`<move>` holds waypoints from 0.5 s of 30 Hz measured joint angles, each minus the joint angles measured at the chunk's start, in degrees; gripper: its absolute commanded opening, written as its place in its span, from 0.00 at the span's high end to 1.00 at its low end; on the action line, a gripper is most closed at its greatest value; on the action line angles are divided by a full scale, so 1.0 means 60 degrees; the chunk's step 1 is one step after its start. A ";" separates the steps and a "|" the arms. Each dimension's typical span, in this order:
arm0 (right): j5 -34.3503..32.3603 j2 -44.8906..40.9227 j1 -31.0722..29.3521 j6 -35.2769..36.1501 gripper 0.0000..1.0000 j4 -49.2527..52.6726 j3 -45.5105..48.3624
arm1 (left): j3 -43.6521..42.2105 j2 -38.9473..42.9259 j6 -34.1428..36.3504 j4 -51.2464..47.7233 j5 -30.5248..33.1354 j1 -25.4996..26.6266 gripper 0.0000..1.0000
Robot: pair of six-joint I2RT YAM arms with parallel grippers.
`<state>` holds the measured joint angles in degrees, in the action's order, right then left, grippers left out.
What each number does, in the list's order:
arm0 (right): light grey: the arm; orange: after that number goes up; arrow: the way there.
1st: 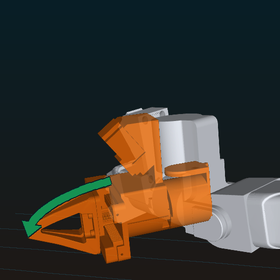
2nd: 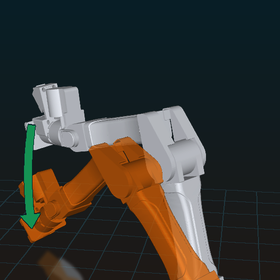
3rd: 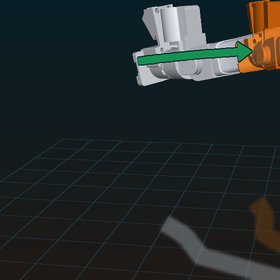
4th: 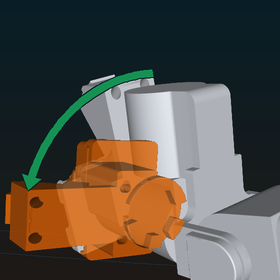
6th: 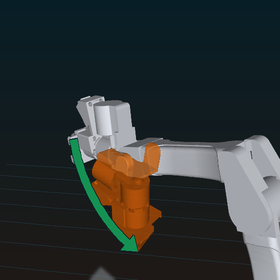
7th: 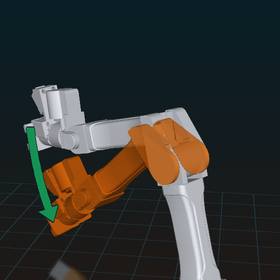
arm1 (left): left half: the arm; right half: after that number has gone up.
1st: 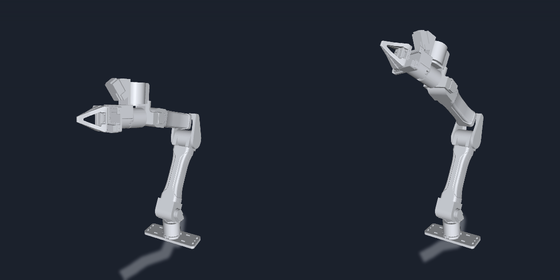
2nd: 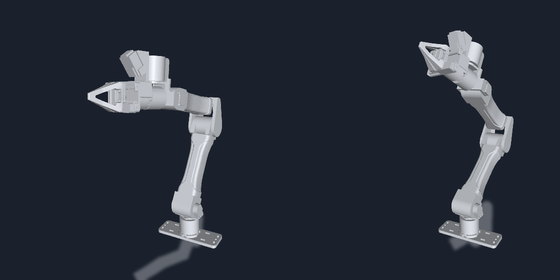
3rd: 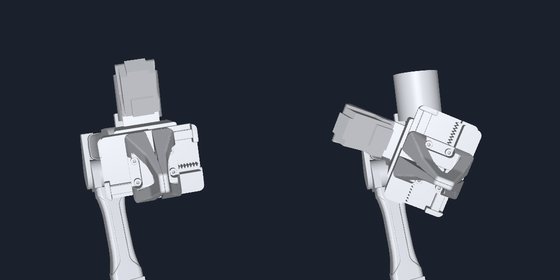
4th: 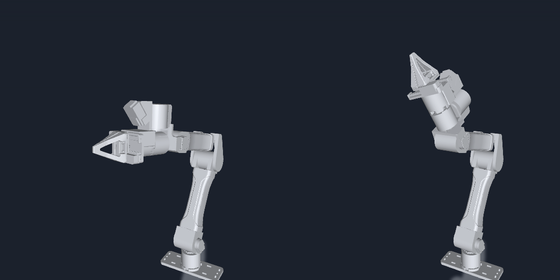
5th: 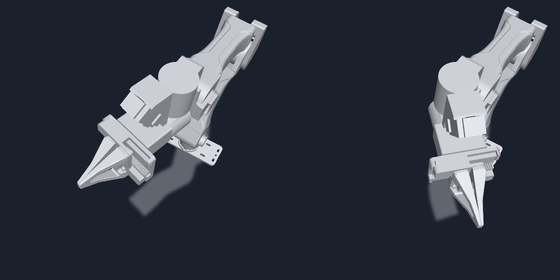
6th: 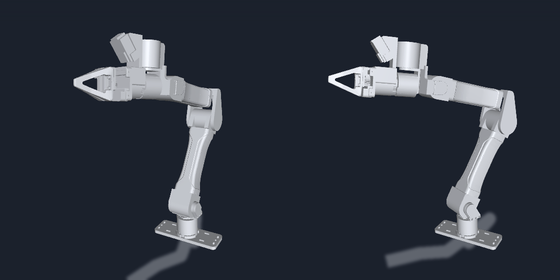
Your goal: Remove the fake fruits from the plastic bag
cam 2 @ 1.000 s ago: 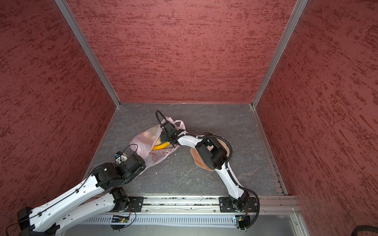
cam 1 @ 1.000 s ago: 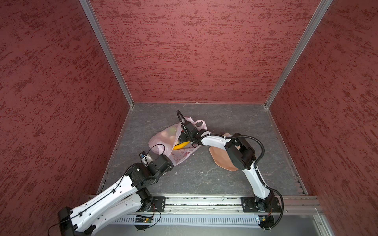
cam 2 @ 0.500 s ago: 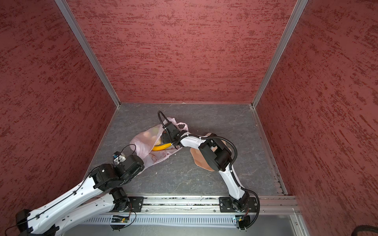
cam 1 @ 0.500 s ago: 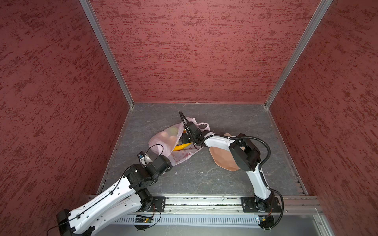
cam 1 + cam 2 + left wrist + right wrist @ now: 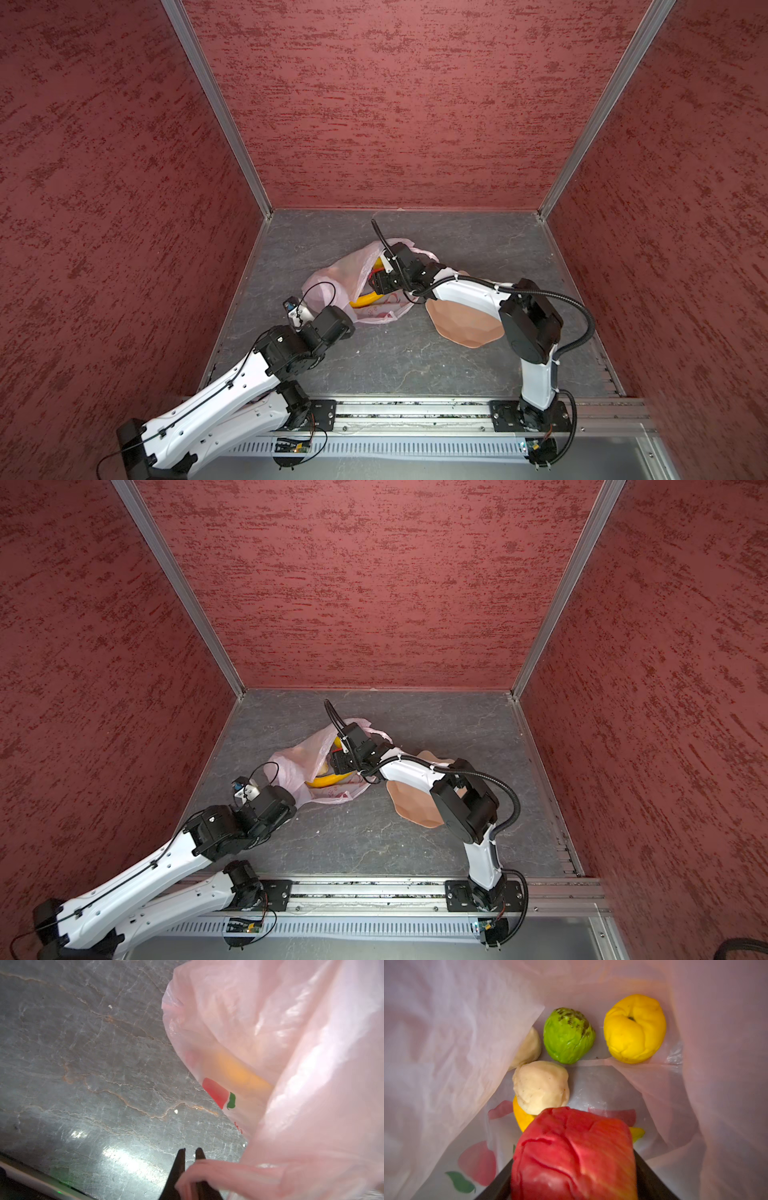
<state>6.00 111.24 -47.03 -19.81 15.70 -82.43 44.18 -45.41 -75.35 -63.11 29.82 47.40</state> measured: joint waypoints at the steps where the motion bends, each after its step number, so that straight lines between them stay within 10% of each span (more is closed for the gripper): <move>1: 0.0095 -0.0098 -0.0015 0.0051 0.68 0.0106 0.0025 | 0.0084 -0.0062 0.0106 0.0076 0.0040 -0.0022 0.87; 15: 0.1129 -0.1606 -0.0131 0.0674 0.68 0.1417 0.0576 | 0.0579 -0.0346 0.0954 0.0729 0.0466 -0.0138 0.87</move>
<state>12.78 101.60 -47.81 -15.77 24.21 -78.98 47.66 -47.48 -69.63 -58.74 32.62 46.57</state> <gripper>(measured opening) 0.667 0.134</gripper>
